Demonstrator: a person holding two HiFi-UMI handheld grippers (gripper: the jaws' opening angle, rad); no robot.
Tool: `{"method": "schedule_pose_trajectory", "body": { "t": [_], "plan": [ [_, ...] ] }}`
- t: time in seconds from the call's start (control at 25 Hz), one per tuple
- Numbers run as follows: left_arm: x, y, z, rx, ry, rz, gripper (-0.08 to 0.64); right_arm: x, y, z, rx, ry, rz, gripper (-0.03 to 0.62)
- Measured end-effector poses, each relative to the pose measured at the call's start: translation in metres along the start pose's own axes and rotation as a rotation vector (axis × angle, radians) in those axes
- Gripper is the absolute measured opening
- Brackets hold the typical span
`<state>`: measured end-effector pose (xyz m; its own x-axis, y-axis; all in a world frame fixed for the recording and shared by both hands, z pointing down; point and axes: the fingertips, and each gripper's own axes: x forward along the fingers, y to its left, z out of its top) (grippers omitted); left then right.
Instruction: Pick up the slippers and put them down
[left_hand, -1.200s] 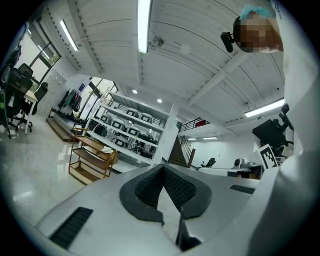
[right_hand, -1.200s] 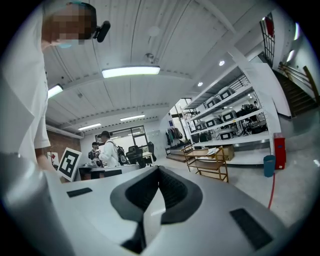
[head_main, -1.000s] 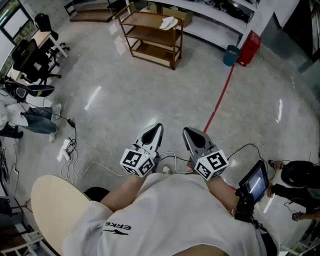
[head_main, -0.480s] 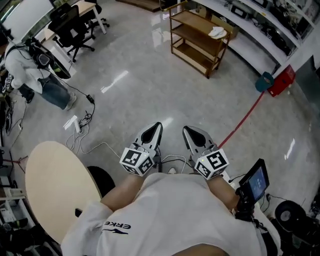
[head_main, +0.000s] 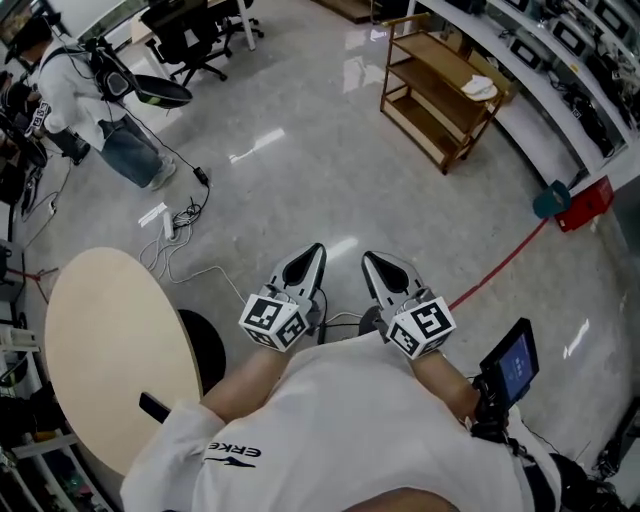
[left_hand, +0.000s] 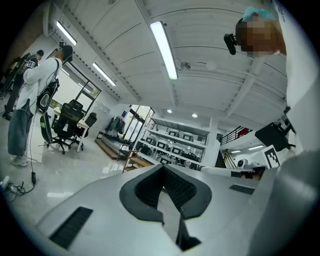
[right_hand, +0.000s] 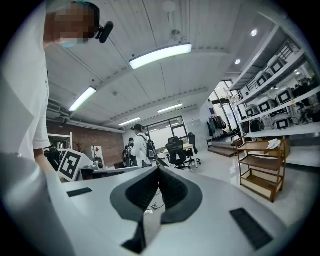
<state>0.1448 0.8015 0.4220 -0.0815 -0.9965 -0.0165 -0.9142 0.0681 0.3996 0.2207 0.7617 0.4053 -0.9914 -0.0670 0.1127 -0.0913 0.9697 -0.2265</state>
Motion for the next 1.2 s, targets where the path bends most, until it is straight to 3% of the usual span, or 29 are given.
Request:
{"method": "schedule_pose_trajectory", "body": {
  "t": [0.6,0.88,1.2],
  "plan": [
    [0.047,0.039,0.004,0.001,0.001,0.087,0.003,0.052,-0.051,0.002,0.04,0.02,0.061,0.005],
    [0.13,0.069,0.013,0.001,-0.008,0.141,0.003,0.096,-0.132,0.026,0.036,0.017,0.103,0.005],
    [0.242,0.101,0.034,0.01,0.032,0.142,0.003,0.149,-0.234,0.06,0.078,0.012,0.093,0.005]
  ]
}}
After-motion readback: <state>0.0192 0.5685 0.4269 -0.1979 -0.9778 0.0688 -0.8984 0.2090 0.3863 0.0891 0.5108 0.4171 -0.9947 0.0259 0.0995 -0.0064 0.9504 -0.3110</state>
